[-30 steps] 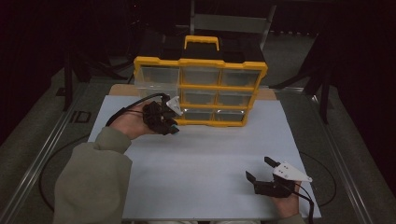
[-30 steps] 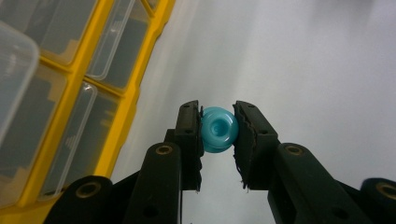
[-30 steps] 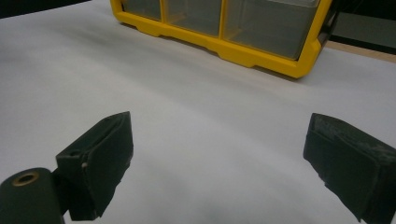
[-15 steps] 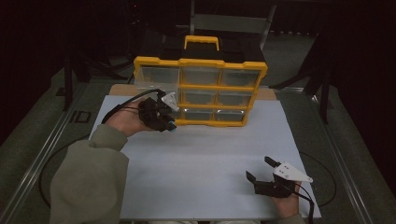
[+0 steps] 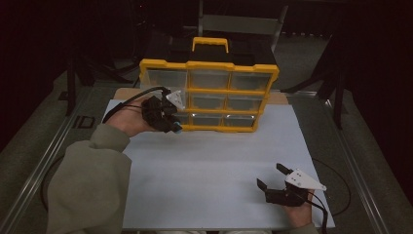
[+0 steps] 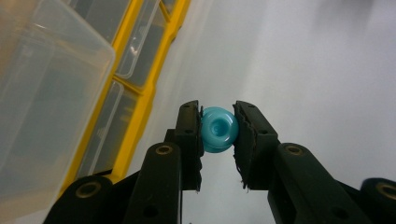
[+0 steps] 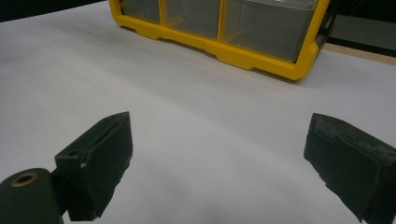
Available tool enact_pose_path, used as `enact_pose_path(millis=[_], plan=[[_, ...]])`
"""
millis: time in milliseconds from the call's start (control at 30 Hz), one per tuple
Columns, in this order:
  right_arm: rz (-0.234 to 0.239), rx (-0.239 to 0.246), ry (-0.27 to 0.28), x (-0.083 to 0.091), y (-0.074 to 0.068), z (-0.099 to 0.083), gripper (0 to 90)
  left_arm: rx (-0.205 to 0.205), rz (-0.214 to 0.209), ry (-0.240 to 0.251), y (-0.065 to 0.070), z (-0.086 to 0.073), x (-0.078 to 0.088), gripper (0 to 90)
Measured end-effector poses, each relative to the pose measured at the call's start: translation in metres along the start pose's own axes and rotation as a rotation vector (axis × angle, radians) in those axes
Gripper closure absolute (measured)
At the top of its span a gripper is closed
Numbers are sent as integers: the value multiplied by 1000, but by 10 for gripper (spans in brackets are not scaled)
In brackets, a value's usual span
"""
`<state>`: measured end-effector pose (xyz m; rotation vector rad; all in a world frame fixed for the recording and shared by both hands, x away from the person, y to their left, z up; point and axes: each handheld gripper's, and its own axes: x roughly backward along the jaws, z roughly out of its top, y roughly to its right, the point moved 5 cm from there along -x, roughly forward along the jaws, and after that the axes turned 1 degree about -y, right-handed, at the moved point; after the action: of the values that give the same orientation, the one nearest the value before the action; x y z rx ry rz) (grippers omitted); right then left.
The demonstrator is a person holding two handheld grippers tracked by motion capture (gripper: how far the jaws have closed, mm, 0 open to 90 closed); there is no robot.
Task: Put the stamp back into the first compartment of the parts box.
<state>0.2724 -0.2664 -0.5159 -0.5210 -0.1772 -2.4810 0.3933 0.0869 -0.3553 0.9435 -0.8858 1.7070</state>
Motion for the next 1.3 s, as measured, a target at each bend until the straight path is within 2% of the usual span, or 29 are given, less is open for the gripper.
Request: enact_pose_path(millis=[600,833,1300], plan=[[0,-8,2,1,1,0,78,-13,-2,8,-8,5,13,731],[-1,-9,2,1,2,0,79,-5,-12,25,-11,8,19,732],[2,-10,0,1,3,0,78,9,-21,29,-20,9,29,732]])
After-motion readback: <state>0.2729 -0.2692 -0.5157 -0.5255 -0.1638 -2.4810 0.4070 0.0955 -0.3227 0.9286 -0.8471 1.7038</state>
